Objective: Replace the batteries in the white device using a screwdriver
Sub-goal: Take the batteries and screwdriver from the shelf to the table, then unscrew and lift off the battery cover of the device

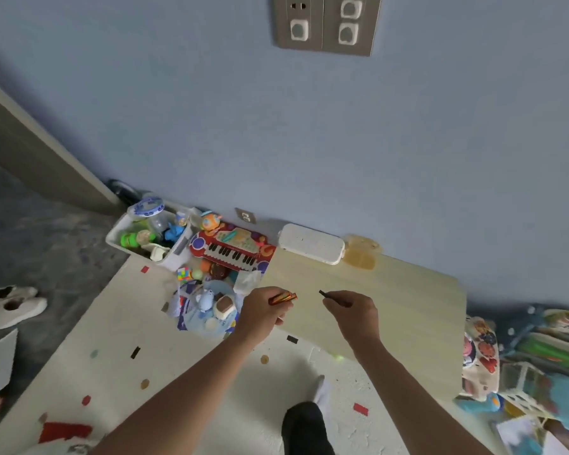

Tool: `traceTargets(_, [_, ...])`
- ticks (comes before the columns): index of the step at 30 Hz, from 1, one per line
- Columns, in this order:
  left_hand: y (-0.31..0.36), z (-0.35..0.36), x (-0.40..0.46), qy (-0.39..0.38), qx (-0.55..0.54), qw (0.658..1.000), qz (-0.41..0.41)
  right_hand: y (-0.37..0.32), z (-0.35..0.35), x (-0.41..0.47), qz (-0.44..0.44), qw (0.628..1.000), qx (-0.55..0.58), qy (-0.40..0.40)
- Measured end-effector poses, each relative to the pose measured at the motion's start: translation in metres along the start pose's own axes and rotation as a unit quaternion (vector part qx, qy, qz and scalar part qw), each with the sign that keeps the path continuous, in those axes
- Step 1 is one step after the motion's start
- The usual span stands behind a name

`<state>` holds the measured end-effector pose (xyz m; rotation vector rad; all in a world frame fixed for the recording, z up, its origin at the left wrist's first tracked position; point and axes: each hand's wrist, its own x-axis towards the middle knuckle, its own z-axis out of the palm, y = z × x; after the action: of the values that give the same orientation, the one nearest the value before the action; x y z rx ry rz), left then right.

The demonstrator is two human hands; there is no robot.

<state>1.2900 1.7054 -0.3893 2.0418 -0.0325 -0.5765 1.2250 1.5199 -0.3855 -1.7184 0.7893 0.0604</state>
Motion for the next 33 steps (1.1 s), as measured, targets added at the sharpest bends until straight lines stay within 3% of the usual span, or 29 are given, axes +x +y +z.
traceTargets(7, [-0.059, 0.015, 0.14, -0.051, 0.05, 0.997, -0.017, 0.034, 0.066, 0.119, 0.052, 0.998, 0.025, 0.025])
traceTargets(11, [-0.11, 0.036, 0.208, -0.091, 0.128, 0.987, 0.025, 0.069, 0.097, 0.172, 0.071, 0.996, 0.023, 0.049])
traceTargets(16, [-0.195, 0.07, 0.284, -0.138, 0.259, 0.95, 0.108, 0.127, 0.135, 0.222, 0.082, 0.992, 0.037, 0.088])
traceTargets(19, [-0.233, 0.087, 0.312, -0.128, 0.31, 0.928, 0.164, 0.157, 0.154, 0.239, 0.098, 0.988, 0.056, 0.108])
traceTargets(23, [-0.261, 0.096, 0.331, -0.094, 0.315, 0.909, 0.256, 0.176, 0.174, 0.255, 0.1, 0.983, 0.079, 0.131])
traceTargets(33, [-0.294, 0.088, 0.365, -0.128, 0.304, 0.847, 0.417, 0.189, 0.194, 0.281, 0.066, 0.978, 0.107, 0.167])
